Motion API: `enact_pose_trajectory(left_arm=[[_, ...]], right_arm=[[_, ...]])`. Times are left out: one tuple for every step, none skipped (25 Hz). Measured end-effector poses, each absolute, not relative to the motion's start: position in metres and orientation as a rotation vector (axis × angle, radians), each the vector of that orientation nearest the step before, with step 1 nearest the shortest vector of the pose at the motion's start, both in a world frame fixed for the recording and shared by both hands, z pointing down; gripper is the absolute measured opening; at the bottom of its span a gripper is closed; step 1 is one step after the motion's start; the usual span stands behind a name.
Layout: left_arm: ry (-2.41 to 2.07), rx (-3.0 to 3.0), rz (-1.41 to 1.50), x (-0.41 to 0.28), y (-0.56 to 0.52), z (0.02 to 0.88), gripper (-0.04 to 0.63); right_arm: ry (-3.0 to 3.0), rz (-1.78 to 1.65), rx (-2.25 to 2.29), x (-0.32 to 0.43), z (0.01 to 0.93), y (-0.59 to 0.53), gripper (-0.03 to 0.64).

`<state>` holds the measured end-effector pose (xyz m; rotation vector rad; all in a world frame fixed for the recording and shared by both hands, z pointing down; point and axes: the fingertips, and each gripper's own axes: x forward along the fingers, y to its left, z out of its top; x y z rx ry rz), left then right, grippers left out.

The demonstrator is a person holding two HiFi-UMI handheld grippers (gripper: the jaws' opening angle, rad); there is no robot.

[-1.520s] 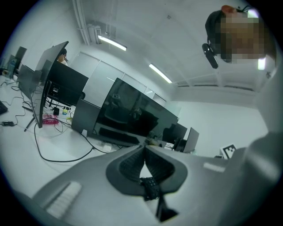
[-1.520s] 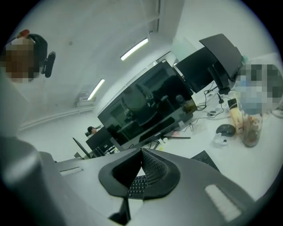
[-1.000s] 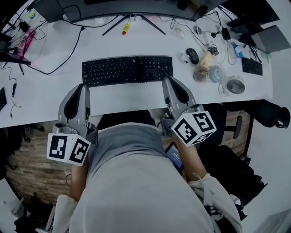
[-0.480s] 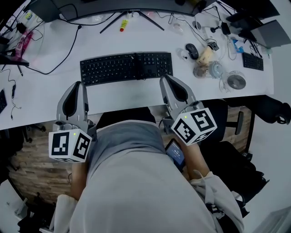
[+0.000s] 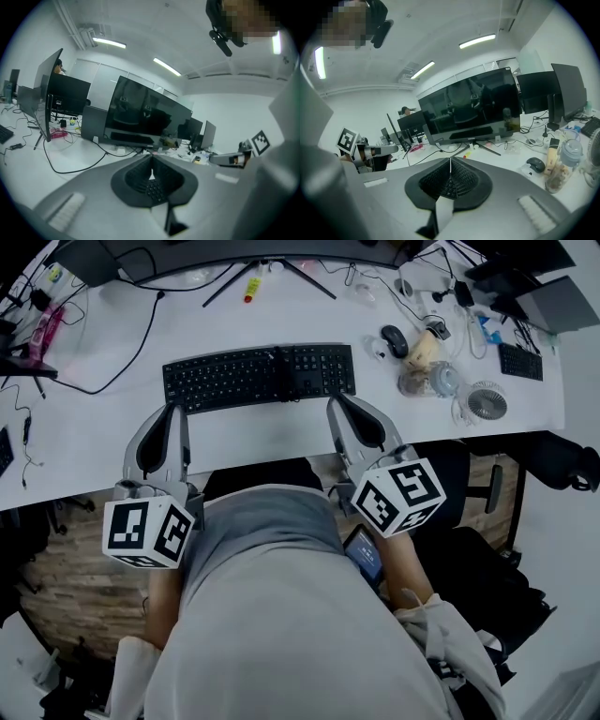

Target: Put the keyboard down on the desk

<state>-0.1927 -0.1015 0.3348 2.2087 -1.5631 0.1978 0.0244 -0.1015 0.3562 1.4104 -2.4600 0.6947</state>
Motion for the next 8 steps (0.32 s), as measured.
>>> enact_pose_trajectory(left_arm=[[-1.558, 2.208, 0.199, -0.191, -0.101, 0.336, 0.000], [-1.551, 2.208, 0.201, -0.189, -0.101, 0.337, 0.000], [-1.541, 2.209, 0.201, -0.187, -0.100, 0.338, 0.000], [-1.527, 2.211, 0.199, -0.185, -0.098, 0.339, 0.000], [-1.508, 2.212, 0.199, -0.184, -0.096, 0.340, 0.000], [-1.486, 2.215, 0.202, -0.182, -0.092, 0.341, 0.000], [-1.462, 2.218, 0.206, -0.180, -0.089, 0.343, 0.000], [-1.437, 2.221, 0.211, -0.179, -0.087, 0.344, 0.000]], right_arm=[[-2.459, 0.698, 1.404, 0.025, 0.357, -0.100, -0.002], [-2.457, 0.699, 1.399, 0.025, 0.358, -0.099, -0.002], [-2.454, 0.698, 1.395, 0.025, 0.358, -0.098, -0.002], [-2.448, 0.699, 1.392, 0.024, 0.359, -0.096, -0.002], [-2.440, 0.703, 1.390, 0.022, 0.361, -0.093, -0.002], [-2.432, 0.710, 1.386, 0.020, 0.363, -0.090, -0.002], [-2.424, 0.719, 1.383, 0.017, 0.365, -0.087, -0.002], [-2.417, 0.728, 1.380, 0.015, 0.367, -0.084, -0.002]])
